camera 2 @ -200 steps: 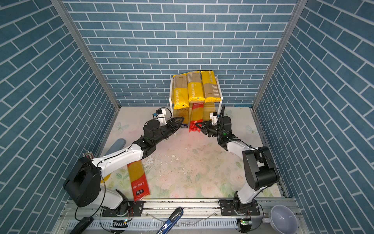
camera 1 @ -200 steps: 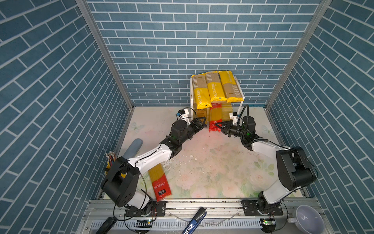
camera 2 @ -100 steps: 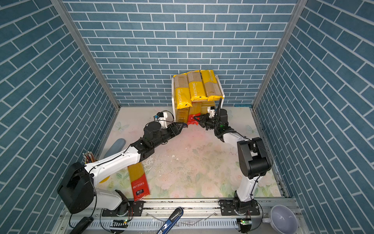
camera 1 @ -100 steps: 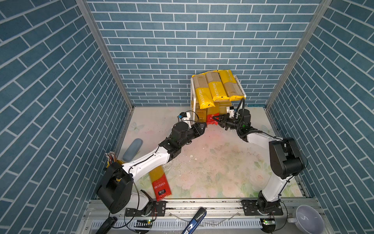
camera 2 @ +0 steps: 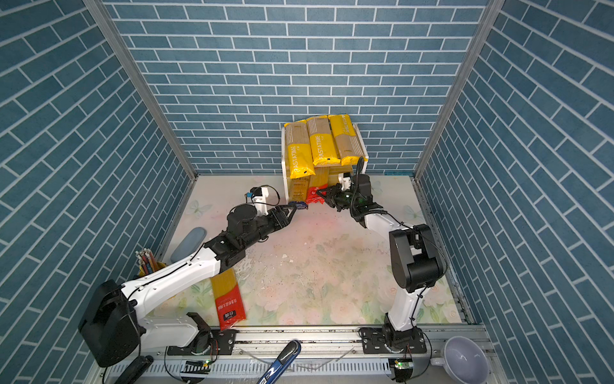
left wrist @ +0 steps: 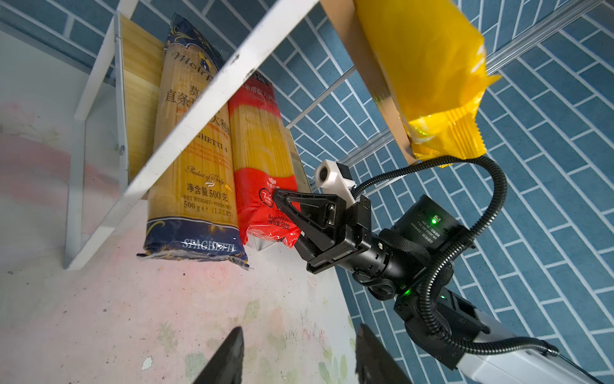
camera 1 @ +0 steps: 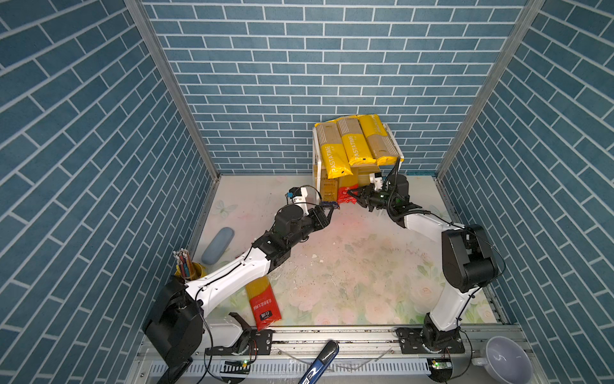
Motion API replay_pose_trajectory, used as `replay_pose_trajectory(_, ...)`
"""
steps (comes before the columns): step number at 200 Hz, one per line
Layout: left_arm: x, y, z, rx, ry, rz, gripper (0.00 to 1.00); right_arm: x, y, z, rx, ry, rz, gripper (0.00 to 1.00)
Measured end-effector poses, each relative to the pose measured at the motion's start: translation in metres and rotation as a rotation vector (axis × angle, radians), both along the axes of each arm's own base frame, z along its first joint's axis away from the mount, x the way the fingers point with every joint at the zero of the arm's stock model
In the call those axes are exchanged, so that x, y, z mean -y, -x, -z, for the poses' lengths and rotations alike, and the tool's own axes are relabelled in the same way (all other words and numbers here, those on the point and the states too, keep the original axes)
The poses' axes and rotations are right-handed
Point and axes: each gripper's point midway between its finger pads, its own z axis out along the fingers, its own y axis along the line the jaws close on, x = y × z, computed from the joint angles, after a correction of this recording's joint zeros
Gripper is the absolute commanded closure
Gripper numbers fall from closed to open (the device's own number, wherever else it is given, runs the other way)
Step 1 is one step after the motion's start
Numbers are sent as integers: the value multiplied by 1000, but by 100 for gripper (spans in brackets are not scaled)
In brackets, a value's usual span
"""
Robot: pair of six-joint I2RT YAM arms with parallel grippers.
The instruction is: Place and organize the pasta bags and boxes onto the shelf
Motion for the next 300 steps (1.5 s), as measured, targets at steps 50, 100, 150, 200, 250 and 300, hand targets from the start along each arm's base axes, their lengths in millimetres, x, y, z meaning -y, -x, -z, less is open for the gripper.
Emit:
replay_pose_trajectory(50, -12, 10, 8, 6, -43, -11, 43, 1, 4, 3, -10, 60, -17, 100)
replay_pose_trajectory(100, -21, 17, 6, 25, -63, -20, 42, 3, 21, 2, -23, 96, -65, 99)
replay_pose_trajectory(150, -29, 21, 12, 18, -82, -35, 42, 6, 25, 4, -18, 102, -96, 69)
replay_pose_trajectory(200, -42, 30, 9, 25, -99, -59, 41, 6, 30, 0, -4, 88, -110, 57)
replay_pose_trajectory(250, -72, 43, 22, -33, -177, -123, 40, 23, 60, -10, 36, 94, -72, 56)
replay_pose_trajectory(300, -133, 68, 56, -169, -354, -273, 39, 34, 105, 2, 33, 131, -26, 57)
